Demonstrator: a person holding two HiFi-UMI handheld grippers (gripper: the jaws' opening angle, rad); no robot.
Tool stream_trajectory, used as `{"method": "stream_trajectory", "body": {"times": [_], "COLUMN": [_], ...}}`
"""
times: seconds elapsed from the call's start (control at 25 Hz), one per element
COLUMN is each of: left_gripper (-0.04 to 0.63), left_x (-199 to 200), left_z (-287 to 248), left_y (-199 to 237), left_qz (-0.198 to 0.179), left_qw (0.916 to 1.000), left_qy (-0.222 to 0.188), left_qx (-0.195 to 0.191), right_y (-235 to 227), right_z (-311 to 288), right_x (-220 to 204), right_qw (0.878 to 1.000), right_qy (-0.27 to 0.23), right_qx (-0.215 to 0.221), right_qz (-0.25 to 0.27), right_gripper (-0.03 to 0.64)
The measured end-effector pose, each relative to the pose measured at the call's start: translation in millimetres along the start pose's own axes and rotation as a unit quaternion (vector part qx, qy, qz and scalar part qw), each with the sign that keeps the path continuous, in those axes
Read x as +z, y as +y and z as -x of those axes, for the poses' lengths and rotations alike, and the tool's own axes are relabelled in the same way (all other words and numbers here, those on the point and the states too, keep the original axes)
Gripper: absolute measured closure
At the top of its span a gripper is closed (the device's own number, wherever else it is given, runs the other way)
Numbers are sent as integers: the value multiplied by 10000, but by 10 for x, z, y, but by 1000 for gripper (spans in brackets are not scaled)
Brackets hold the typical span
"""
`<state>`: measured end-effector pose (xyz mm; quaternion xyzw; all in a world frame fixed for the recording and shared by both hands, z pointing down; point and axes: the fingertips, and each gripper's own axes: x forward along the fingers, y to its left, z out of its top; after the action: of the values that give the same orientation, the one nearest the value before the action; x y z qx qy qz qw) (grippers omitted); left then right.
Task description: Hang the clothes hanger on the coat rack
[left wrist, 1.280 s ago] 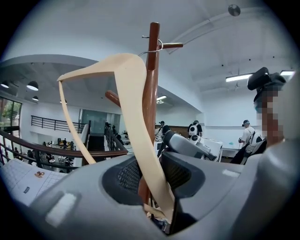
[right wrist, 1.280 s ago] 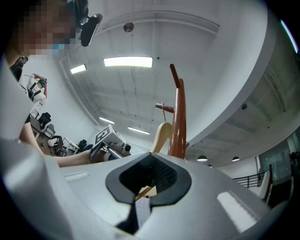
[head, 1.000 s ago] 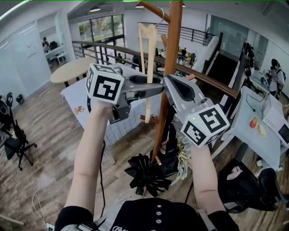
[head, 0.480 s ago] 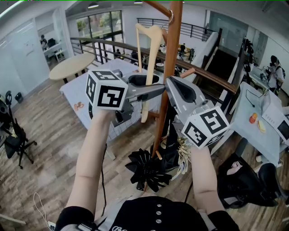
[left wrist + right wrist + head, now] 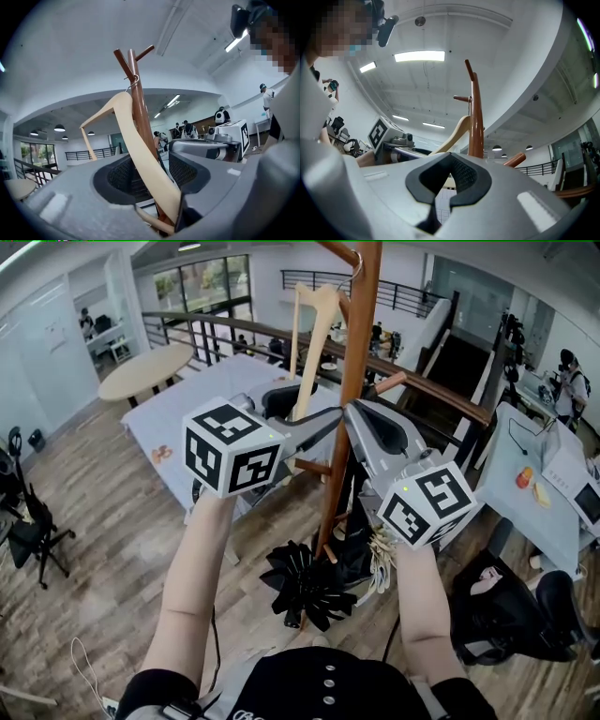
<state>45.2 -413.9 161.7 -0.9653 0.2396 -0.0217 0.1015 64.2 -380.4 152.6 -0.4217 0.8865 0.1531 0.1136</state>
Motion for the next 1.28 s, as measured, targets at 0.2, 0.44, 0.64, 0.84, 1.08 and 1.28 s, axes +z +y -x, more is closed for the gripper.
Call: {"method": "stream_trajectory", "body": {"times": [0.2,0.44,0.64,0.84,1.08,1.28], "left_gripper": [336,311,311,311,293,267], "left_x": [42,236,313,371,471,515], "left_z": [88,310,448,618,895,1098], "left_y": [-24,-178,-330,-405,-499,-625], "left_qz": [-196,-497,-454,-479,-289,-265], "left_qw": [9993,9959,9944,9916,9878,9852], "left_qy": [-166,-590,-854,-1079,-1341,-1533], "left_qx": [277,471,436,526,732,721], "right_y": [60,202,310,400,521,626], "right_z": [50,115,176,239,318,381], "right_x": [-26,-46,-77,-93,-207,-244], "right_qw": [10000,9999,9998,9997,9990,9986], "right_qy": [18,94,144,153,303,335], "right_qx": [-39,-22,-11,-38,-67,-121], "right_qz": [-65,-90,-118,-180,-322,-378], "right_gripper": [617,617,617,617,617,617]}}
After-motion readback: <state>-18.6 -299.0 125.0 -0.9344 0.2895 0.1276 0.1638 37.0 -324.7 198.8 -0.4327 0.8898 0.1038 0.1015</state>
